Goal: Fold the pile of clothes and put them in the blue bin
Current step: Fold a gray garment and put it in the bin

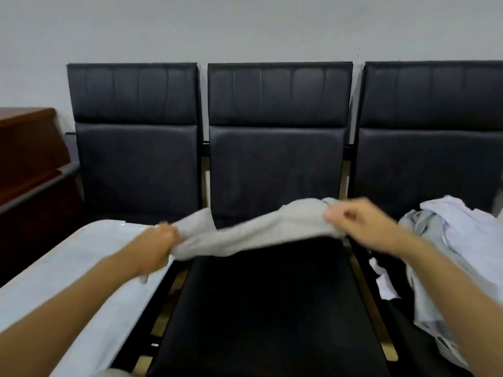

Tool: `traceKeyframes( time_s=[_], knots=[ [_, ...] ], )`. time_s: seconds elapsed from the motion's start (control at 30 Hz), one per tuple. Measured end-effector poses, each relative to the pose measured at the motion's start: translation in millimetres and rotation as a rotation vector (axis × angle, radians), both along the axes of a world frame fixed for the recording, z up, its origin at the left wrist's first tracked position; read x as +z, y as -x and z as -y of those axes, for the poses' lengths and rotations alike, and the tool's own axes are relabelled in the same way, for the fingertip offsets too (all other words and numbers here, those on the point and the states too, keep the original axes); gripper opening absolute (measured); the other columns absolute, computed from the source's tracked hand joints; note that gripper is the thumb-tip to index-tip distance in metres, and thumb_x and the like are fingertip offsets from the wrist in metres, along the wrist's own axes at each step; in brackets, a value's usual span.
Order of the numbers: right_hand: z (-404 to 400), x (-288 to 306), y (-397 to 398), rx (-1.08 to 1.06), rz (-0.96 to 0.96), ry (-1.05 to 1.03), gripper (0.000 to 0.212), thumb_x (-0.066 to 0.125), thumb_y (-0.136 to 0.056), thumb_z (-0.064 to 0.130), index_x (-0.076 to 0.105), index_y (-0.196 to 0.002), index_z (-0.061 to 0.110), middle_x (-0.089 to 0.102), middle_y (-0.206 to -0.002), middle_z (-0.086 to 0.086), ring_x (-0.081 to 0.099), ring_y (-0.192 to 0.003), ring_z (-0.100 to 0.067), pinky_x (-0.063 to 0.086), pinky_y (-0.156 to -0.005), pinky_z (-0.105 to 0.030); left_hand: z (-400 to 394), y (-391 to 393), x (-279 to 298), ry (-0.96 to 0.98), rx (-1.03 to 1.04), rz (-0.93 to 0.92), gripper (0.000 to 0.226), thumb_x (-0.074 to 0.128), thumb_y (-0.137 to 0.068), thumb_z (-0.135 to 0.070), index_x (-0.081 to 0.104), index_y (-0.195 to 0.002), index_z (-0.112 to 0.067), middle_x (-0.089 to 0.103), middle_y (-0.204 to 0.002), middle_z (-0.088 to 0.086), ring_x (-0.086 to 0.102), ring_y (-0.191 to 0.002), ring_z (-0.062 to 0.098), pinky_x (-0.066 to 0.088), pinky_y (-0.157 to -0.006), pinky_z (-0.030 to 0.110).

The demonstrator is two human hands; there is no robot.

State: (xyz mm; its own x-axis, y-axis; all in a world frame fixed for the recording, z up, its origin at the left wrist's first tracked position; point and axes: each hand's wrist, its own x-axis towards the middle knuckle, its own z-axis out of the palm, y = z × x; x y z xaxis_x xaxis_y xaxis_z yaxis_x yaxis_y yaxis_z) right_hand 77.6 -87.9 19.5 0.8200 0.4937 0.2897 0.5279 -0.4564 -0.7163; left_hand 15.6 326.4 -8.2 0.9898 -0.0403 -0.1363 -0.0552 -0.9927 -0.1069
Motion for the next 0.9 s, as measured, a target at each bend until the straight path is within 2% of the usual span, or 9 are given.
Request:
traceKeyframes(
  time_s=[0.07,0.1,0.17,0.23,0.37,0.47,0.57,0.77,0.9],
  knots=[
    [6,-59,26,0.075,-0.269,0.138,0.029,0.061,-0.094,0.031,0.069,-0.068,0.022,0.064,-0.07,0.012,0.056,-0.068,0.003,0.052,-0.065,-0.03,-4,28,-49,0.031,-0.056,-0.342,0.071,0.048,-0.086,-0.002,0.033,-0.149,-0.031,0.038,-0.149,0.001,0.044,-0.135,0.021,0.042,-0.086,0.005],
    [9,-81,35,0.112,-0.423,0.245,0.027,0.062,-0.093,0.036,0.072,-0.075,0.02,0.066,-0.075,0.009,0.06,-0.071,0.0,0.055,-0.069,-0.032,-5,38,-68,0.045,-0.065,-0.506,0.074,0.052,-0.087,-0.008,0.028,-0.151,-0.037,0.031,-0.153,-0.005,0.036,-0.141,0.018,0.039,-0.103,0.016],
    [13,-110,52,0.212,-0.807,0.502,0.029,0.061,-0.095,0.043,0.072,-0.103,0.018,0.072,-0.095,0.001,0.068,-0.085,-0.007,0.057,-0.084,-0.034,-4,49,-95,0.158,0.014,-0.753,0.073,0.061,-0.087,-0.022,0.03,-0.149,-0.044,0.026,-0.148,-0.015,0.032,-0.141,0.013,0.038,-0.107,0.023],
    [21,-125,56,0.192,-1.066,0.635,0.028,0.058,-0.096,0.047,0.064,-0.111,0.024,0.07,-0.104,-0.001,0.07,-0.091,-0.011,0.055,-0.087,-0.031,4,46,-108,0.287,-0.009,-0.763,0.053,0.061,-0.091,-0.033,0.039,-0.138,-0.047,0.033,-0.141,-0.016,0.04,-0.133,0.007,0.039,-0.101,0.017],
    [41,-162,35,-0.265,-0.7,0.702,0.037,0.053,-0.094,0.054,0.055,-0.084,0.018,0.061,-0.092,-0.003,0.063,-0.085,-0.019,0.05,-0.073,-0.031,44,3,-128,0.379,-0.134,-0.504,0.026,0.052,-0.1,-0.024,0.055,-0.122,-0.038,0.05,-0.12,-0.011,0.052,-0.117,0.008,0.038,-0.097,0.012],
    [42,-185,25,-0.646,-0.56,0.617,0.054,0.056,-0.086,0.065,0.055,-0.111,0.017,0.06,-0.113,-0.006,0.061,-0.106,-0.027,0.052,-0.085,-0.037,103,-46,-137,0.445,-0.144,-0.409,0.021,0.053,-0.099,-0.027,0.057,-0.115,-0.041,0.052,-0.12,-0.013,0.054,-0.113,0.007,0.042,-0.096,0.016],
    [31,-192,14,-0.789,-0.498,0.583,0.077,0.06,-0.084,0.065,0.043,-0.134,0.009,0.058,-0.126,-0.01,0.06,-0.115,-0.029,0.051,-0.087,-0.038,163,-88,-145,0.456,-0.194,-0.352,0.024,0.054,-0.098,-0.034,0.058,-0.122,-0.038,0.052,-0.127,-0.011,0.053,-0.118,0.01,0.045,-0.104,0.029],
    [37,-197,-6,-0.868,-0.357,0.615,0.029,0.055,-0.096,0.016,0.05,-0.123,0.008,0.064,-0.113,-0.008,0.065,-0.104,-0.023,0.048,-0.072,-0.027,276,-154,-163,0.522,-0.299,-0.33,0.052,0.056,-0.097,-0.035,0.038,-0.145,-0.032,0.042,-0.137,-0.006,0.041,-0.131,0.015,0.038,-0.111,0.035],
    [62,-192,-13,-0.935,-0.514,0.234,0.02,0.054,-0.094,0.013,0.055,-0.112,0.006,0.062,-0.106,-0.011,0.062,-0.102,-0.031,0.045,-0.067,-0.03,327,-189,-172,0.54,-0.242,-0.334,0.081,0.068,-0.088,-0.044,0.023,-0.153,-0.027,0.033,-0.147,0.003,0.028,-0.141,0.027,0.034,-0.114,0.042]
  ],
)
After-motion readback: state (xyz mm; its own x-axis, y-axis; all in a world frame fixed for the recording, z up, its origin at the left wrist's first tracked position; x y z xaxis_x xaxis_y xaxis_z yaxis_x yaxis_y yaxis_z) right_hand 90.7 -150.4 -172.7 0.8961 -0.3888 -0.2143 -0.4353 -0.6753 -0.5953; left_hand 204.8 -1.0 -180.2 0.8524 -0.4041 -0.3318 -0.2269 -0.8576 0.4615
